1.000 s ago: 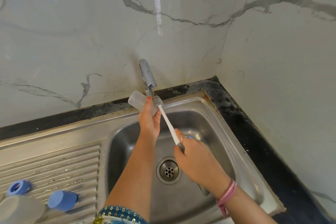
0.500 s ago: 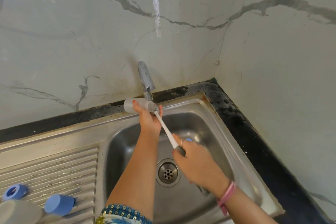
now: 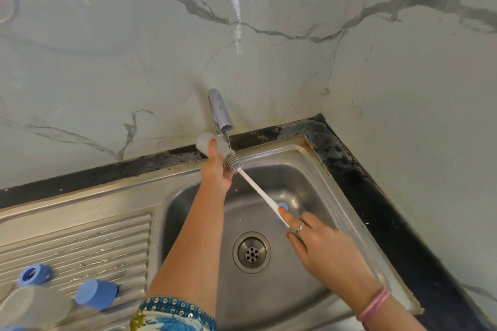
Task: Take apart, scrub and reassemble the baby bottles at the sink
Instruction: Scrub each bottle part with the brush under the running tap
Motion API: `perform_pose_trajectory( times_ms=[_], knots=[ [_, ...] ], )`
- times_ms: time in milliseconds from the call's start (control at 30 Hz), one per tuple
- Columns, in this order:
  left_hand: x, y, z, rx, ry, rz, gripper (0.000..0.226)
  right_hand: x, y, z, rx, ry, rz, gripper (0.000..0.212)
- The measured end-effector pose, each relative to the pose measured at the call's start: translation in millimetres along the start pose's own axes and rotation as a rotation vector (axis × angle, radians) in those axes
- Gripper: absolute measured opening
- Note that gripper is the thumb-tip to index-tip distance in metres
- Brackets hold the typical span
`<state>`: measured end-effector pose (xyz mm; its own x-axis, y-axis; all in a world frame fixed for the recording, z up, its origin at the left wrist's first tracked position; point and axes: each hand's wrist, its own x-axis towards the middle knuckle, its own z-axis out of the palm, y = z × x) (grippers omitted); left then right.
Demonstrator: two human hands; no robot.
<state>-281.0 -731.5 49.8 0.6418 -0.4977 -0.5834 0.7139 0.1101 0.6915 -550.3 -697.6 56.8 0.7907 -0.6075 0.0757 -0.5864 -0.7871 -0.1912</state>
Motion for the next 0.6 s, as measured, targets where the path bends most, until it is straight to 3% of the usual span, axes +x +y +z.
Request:
perform_pose_trajectory(
  times_ms=[67,100,133,167,233,300,367,433,500,567,600],
  knots=[
    [-3,0,2,0.141,-0.068,0.066,0.045,8,6,-6,-0.151,0.011,0.043,0.059],
    [-4,1,4,0.166,-0.115,0.091,0.041,15,10,-7,-0.152,-0.008,0.081,0.056],
    [-5,1,5,0.148,-0.160,0.091,0.040,18,13,-8,-0.005,-0.031,0.138,0.050],
    [-7,1,6,0.098,-0.199,0.068,0.038,19,14,-4,0.264,-0.073,0.195,0.043],
    [-11,-1,7,-0.027,-0.258,0.020,0.037,23,10,0,1.090,-0.201,0.417,0.030],
    [-11,-5,7,-0.157,-0.284,-0.019,0.042,24,6,0,1.892,-0.510,0.671,0.015],
    [-12,-8,8,-0.252,-0.294,-0.064,0.057,26,6,2,2.344,-0.859,0.779,0.028],
    [-11,-10,7,-0.288,-0.341,-0.084,0.071,30,6,6,2.393,-0.900,0.758,0.031],
    [-9,-17,6,-0.278,-0.380,-0.102,0.073,33,5,8,2.255,-0.763,0.695,0.020],
    [-9,-21,3,-0.187,-0.354,-0.093,0.067,38,8,11,1.919,-0.548,0.597,0.024],
    [-8,-21,1,-0.133,-0.303,-0.064,0.061,41,11,11,1.601,-0.444,0.500,0.031]
  ],
)
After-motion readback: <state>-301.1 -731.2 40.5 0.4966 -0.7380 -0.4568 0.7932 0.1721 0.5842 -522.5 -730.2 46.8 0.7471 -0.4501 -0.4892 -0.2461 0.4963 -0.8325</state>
